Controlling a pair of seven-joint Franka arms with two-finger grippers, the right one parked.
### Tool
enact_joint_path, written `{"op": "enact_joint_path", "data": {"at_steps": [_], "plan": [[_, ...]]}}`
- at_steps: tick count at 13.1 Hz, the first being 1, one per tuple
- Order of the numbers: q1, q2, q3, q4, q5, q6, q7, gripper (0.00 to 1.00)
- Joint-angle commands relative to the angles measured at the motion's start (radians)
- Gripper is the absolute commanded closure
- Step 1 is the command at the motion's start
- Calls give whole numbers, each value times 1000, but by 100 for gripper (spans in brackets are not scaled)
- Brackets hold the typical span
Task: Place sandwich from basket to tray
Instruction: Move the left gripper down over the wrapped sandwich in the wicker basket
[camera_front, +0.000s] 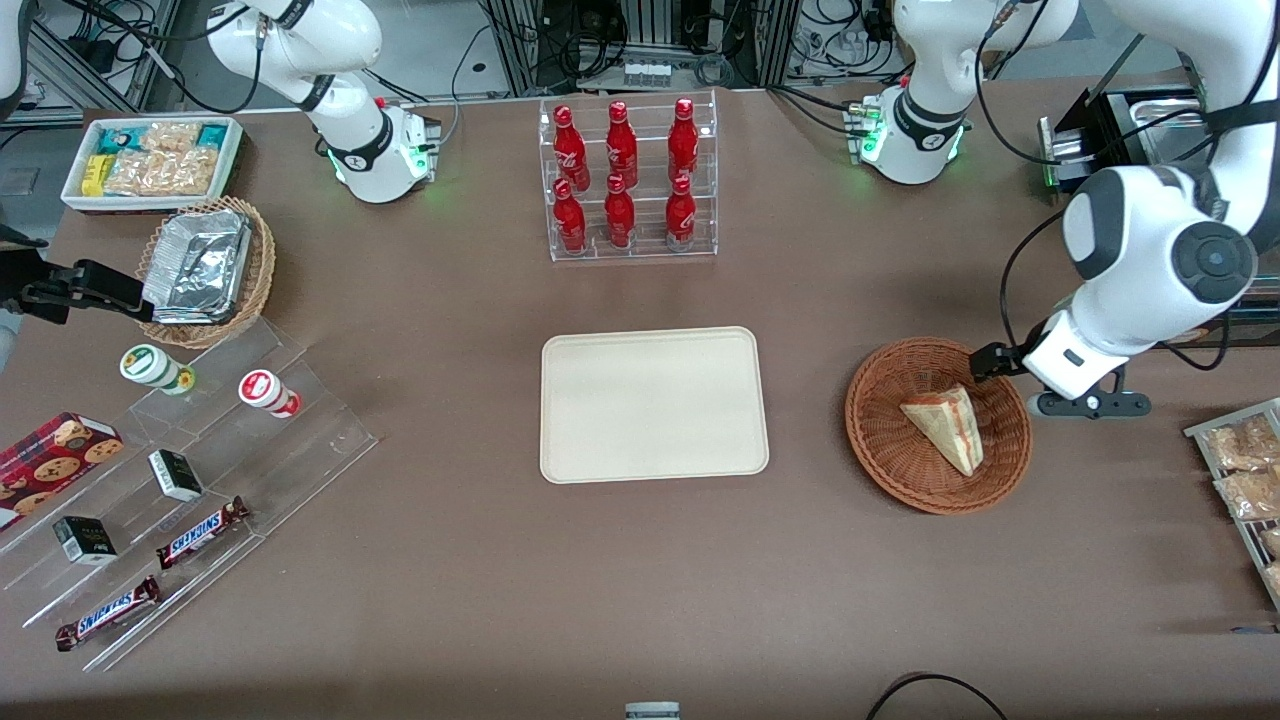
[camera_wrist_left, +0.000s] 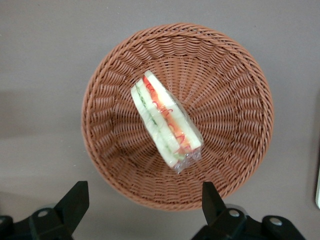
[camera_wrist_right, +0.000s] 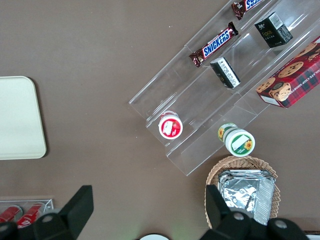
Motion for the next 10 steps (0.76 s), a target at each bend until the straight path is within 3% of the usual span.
{"op": "enact_joint_path", "data": {"at_steps": [1,8,10], "plan": [[-34,11,5,-20,3,60,-133,0],[-51,43,3,-70,-5,186,-516,0],[-49,58,3,-69,-50,194,-595,0]]}}
